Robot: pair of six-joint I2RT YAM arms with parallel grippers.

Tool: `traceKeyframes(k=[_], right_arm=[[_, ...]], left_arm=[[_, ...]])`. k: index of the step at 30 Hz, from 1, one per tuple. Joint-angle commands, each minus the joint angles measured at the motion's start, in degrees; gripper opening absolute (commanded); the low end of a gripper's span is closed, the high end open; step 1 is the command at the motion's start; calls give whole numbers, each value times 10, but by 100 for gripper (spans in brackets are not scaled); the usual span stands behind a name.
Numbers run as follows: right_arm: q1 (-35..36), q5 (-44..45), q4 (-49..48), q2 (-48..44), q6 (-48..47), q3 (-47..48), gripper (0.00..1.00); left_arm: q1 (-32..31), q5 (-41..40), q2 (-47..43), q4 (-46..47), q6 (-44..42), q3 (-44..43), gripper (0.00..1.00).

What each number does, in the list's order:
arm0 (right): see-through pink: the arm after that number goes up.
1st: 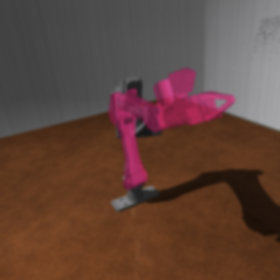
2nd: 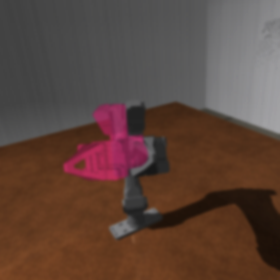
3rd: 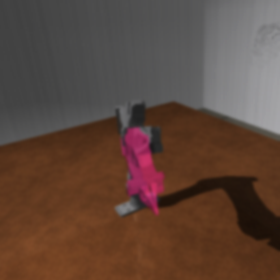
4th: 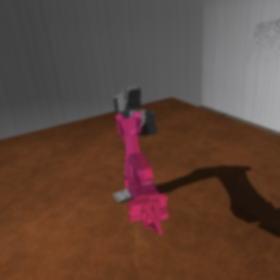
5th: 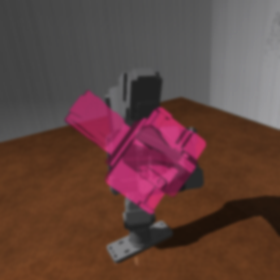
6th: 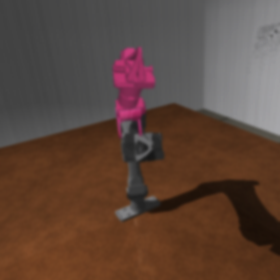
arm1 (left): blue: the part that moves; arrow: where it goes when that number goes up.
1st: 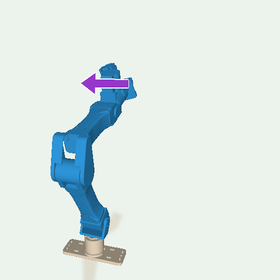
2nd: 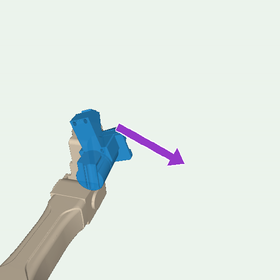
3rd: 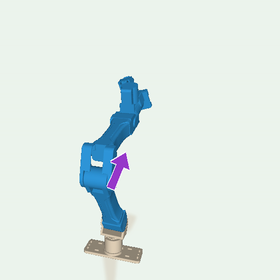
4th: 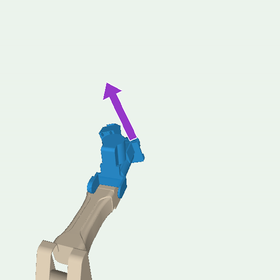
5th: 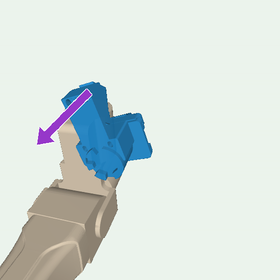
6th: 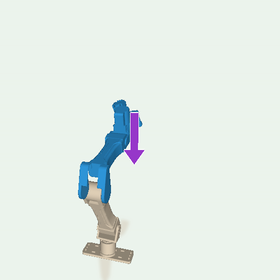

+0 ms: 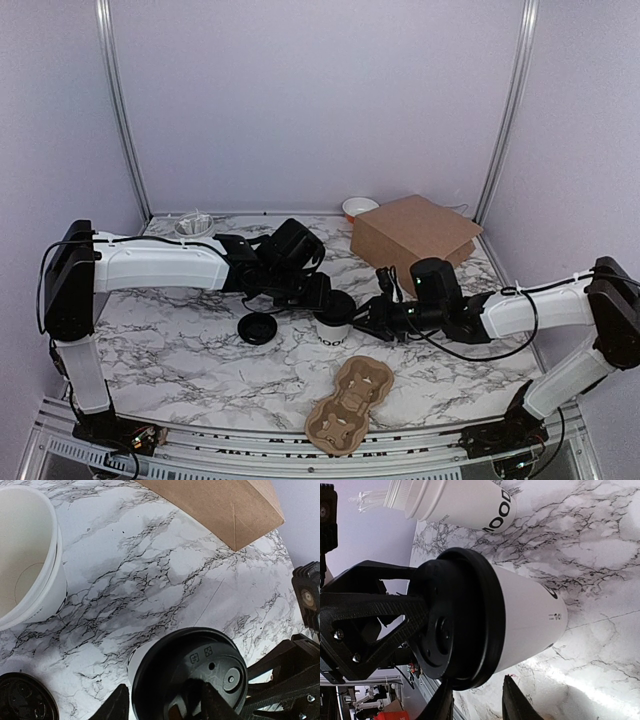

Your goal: Pack the takeout coffee

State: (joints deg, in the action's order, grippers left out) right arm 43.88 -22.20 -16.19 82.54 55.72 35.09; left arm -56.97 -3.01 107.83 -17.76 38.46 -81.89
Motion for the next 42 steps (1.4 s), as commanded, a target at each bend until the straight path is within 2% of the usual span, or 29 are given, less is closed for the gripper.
traceKeyframes(k=[1, 9, 15, 23, 42], right_arm=[[5, 35, 11, 19, -3, 13, 31], [10, 70, 93, 28, -33, 2, 28], [11, 71, 86, 4, -29, -5, 28], [11, 59, 66, -9, -26, 55, 29], [12, 72, 120, -40, -43, 75, 33]], left_arm=[[-4, 8, 4, -18, -3, 12, 50], [-4, 9, 4, -16, -3, 12, 50], [-4, 10, 5, -16, -6, 7, 50], [-3, -4, -3, -23, -23, -20, 50], [2, -25, -29, -37, -43, -41, 56]])
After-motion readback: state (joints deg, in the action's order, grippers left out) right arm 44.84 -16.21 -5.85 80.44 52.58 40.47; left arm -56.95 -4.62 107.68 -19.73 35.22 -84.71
